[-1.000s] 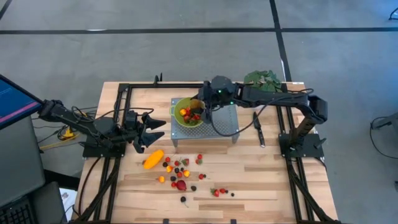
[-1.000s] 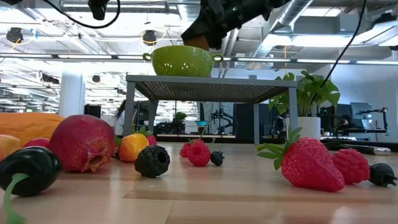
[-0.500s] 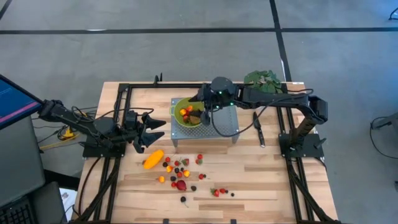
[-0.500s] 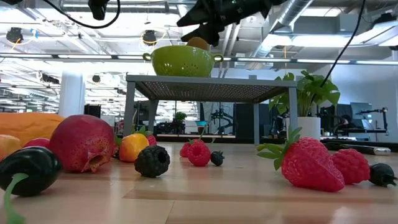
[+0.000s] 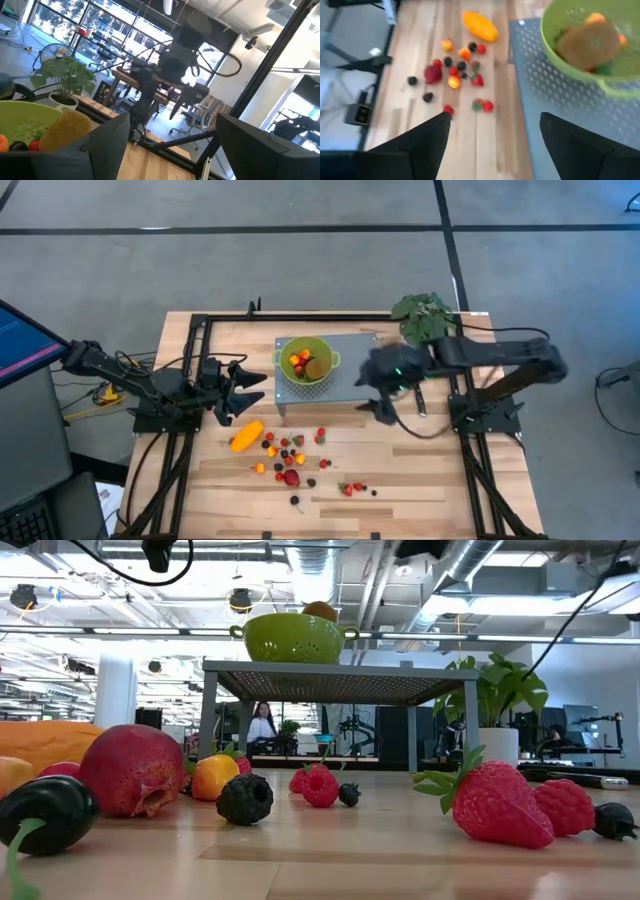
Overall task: Pick & Place Fruit
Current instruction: Put the peach into the green strainer bowl on the shelf
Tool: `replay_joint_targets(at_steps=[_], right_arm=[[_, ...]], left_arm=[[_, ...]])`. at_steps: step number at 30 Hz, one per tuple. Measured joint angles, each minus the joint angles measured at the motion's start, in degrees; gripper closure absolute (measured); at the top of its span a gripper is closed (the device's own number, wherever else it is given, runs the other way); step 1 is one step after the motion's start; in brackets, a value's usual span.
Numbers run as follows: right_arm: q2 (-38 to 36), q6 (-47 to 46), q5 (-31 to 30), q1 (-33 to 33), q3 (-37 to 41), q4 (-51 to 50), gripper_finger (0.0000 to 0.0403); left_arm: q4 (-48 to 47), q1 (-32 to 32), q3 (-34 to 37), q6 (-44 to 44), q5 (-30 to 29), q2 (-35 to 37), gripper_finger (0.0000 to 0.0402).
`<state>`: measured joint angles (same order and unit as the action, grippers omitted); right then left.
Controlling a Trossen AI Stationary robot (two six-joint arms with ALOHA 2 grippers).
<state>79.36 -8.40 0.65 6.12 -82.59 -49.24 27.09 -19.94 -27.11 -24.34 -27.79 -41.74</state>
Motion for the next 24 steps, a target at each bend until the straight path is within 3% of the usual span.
replay_joint_targets(at_steps=[6,10,17,24], right_arm=[[-9.6,-5.2,-13.0,14.2,15.8,6.7,0.0101],[-16.6,-8.5,-23.2,19.5,30.3,14.6,0.0101],[-29.5,-13.9,-23.1,19.8,48.5,25.6,0.0101],[-38.2,-14.7,-23.3,18.5,52.9,24.1,0.0101]], left_arm=[[0.0,0.0,0.0,0.0,0.0,0.0,0.0111],[0.3,0.0,0.0,0.0,0.0,0.0,0.0111],[1.1,0.0,0.0,-0.1,0.0,0.0,0.0111],[1.8,0.0,0.0,0.2,1.1,0.0,0.0111]])
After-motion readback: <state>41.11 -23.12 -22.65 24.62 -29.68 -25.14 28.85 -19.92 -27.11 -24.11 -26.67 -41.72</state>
